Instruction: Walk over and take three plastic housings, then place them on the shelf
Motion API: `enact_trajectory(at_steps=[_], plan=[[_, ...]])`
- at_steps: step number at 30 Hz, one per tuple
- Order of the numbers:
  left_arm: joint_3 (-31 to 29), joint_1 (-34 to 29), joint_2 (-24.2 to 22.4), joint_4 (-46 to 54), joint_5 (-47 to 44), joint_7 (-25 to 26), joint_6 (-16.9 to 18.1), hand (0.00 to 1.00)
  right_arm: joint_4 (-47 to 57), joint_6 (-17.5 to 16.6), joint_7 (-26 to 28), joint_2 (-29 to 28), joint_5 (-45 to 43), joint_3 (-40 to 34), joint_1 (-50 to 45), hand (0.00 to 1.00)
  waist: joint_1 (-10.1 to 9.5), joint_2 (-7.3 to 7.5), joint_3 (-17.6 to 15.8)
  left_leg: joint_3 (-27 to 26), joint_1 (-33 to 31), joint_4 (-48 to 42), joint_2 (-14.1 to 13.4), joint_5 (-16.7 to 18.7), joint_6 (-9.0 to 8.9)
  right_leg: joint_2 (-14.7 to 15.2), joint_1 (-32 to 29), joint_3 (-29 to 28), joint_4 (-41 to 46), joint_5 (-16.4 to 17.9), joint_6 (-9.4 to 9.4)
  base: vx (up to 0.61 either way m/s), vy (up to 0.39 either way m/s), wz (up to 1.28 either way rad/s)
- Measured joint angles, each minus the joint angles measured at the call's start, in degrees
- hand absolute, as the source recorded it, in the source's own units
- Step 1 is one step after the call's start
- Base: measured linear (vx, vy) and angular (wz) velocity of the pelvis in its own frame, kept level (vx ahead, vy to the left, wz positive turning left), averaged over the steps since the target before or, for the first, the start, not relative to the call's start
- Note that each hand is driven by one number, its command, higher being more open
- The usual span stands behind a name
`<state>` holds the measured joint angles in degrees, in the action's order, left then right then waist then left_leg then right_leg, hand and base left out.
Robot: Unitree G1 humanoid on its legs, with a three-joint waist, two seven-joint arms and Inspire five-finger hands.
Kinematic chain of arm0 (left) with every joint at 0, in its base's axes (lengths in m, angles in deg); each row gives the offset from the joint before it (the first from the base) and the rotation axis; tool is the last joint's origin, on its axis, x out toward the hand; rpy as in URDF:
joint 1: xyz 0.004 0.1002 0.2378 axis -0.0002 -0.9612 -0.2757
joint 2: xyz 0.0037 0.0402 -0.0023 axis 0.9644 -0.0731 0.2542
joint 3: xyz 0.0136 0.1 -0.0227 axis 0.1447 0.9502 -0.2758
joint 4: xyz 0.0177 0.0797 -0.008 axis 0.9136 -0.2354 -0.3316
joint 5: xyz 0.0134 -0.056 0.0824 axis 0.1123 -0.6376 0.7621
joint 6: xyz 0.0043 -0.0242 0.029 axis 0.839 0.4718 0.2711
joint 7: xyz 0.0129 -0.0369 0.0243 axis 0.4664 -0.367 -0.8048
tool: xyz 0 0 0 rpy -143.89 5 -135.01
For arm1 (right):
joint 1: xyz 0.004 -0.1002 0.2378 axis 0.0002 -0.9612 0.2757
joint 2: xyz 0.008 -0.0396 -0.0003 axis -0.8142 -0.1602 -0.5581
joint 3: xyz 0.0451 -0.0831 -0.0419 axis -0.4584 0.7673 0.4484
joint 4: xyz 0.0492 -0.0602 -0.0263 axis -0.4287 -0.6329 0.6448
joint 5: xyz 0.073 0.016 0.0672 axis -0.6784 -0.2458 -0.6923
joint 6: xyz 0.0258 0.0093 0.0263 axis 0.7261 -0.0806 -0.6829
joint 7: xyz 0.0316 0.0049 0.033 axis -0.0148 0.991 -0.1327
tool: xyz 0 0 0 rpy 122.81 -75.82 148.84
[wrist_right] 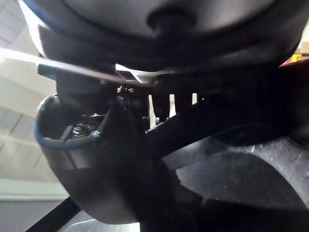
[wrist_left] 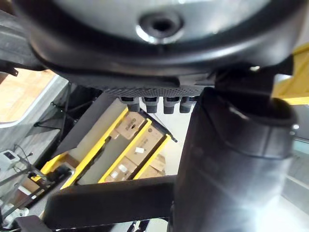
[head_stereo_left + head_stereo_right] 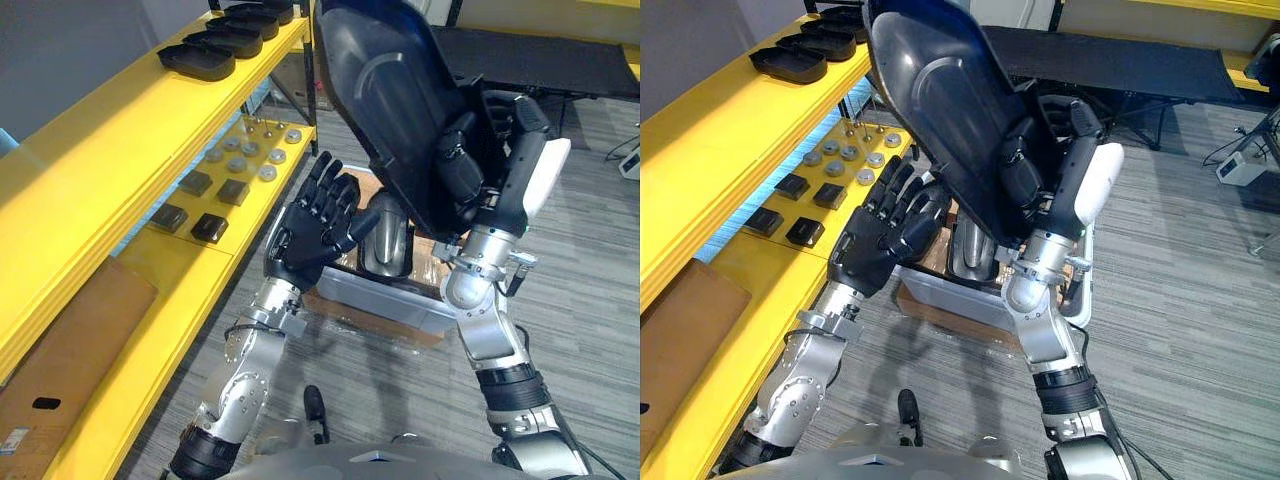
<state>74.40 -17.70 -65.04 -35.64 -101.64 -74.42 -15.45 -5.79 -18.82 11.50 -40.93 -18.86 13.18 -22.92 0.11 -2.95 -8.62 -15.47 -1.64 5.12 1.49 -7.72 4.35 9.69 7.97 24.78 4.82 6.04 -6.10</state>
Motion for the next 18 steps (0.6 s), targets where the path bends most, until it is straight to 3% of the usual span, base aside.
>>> enact_trajectory(at_steps=[6,18], plan=[[0.5,0.3,0.0,0.0,-0.7,0.9,0.0,1.00,-2.6,-1.4,0.9,-2.0,0.0,4.2,-1.1,0.00,0.09,0.32,0.3,0.0,0.0,0.0,0.0,-0.5,0.20,0.0,0.0,0.0,0.0,-0.4,0.08,0.00,0.000,0.00],[2.0,0.7,-0.1,-0.1,-2.0,7.2,0.0,1.00,-4.3,-3.7,1.1,-5.2,-0.1,9.0,-3.0,0.00,0.06,0.64,1.6,0.1,-0.1,0.0,0.0,-0.5,-0.03,-0.1,0.0,0.0,-0.4,-0.6,0.23,0.00,0.000,0.00]])
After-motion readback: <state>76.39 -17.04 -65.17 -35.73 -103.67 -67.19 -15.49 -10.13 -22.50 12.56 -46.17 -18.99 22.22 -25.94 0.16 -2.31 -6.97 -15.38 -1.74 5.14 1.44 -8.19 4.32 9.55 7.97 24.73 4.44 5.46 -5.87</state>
